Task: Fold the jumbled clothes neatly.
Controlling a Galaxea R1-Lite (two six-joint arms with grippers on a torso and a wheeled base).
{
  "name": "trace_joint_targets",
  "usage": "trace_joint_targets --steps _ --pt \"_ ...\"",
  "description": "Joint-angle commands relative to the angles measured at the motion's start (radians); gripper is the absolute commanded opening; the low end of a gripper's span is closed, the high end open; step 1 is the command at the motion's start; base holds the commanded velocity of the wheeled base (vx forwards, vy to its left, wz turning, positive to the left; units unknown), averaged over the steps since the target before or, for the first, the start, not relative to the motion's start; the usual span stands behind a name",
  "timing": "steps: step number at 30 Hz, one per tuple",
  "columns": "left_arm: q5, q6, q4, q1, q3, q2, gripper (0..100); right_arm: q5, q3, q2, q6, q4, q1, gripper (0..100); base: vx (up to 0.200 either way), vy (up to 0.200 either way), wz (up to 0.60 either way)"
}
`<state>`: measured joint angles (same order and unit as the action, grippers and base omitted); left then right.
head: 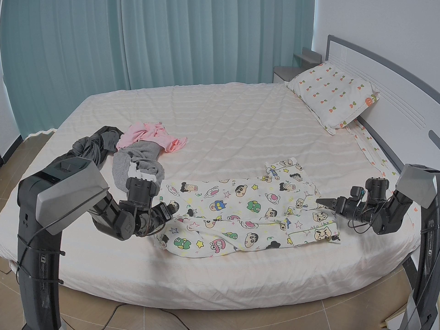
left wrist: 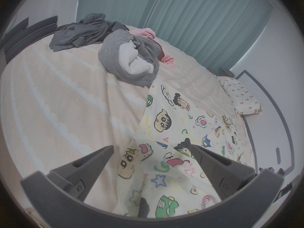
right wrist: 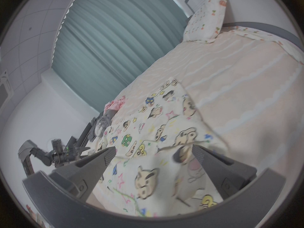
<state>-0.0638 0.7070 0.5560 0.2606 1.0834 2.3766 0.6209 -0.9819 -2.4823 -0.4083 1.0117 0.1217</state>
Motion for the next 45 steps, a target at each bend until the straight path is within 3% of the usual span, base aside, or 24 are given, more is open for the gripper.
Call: trace_joint_targets --steps 1,5,8,10,14,17,23,33,45 --pt "0.102 0.003 -0.002 -0.044 -0.105 -0.175 100 -0.070 0.055 0.105 -0.110 0.041 0.035 100 0.000 0.000 0.00" --pt "0.246 0.035 0.002 -0.073 -0.220 -0.327 100 -0.168 0.197 0.252 -0.277 0.125 -0.010 100 0.000 0.000 0.00" --pt "0.334 0.138 0.007 -0.083 -0.324 -0.458 100 -0.231 0.370 0.401 -0.382 0.179 -0.059 100 0.000 0.000 0.00" --pt "0.355 0.170 0.009 -0.081 -0.356 -0.490 100 -0.234 0.422 0.439 -0.406 0.188 -0.071 100 0.000 0.000 0.00" --pt "0.457 0.356 0.108 -0.075 -0.516 -0.623 100 -0.242 0.611 0.562 -0.550 0.248 -0.157 100 0.000 0.000 0.00" --pt "0.522 0.457 0.217 -0.080 -0.634 -0.655 100 -0.243 0.724 0.585 -0.532 0.334 -0.185 100 0.133 0.000 0.00" --pt "0.575 0.468 0.469 -0.081 -0.784 -0.642 100 -0.239 0.852 0.531 -0.530 0.551 -0.229 100 0.200 0.000 0.00" --pt "0.608 0.470 0.662 -0.103 -0.824 -0.430 100 -0.233 0.858 0.447 -0.521 0.553 -0.243 100 0.160 0.000 0.00" --pt "0.616 0.517 0.673 -0.104 -0.821 -0.416 100 -0.239 0.842 0.378 -0.521 0.554 -0.224 100 0.000 0.000 0.00"
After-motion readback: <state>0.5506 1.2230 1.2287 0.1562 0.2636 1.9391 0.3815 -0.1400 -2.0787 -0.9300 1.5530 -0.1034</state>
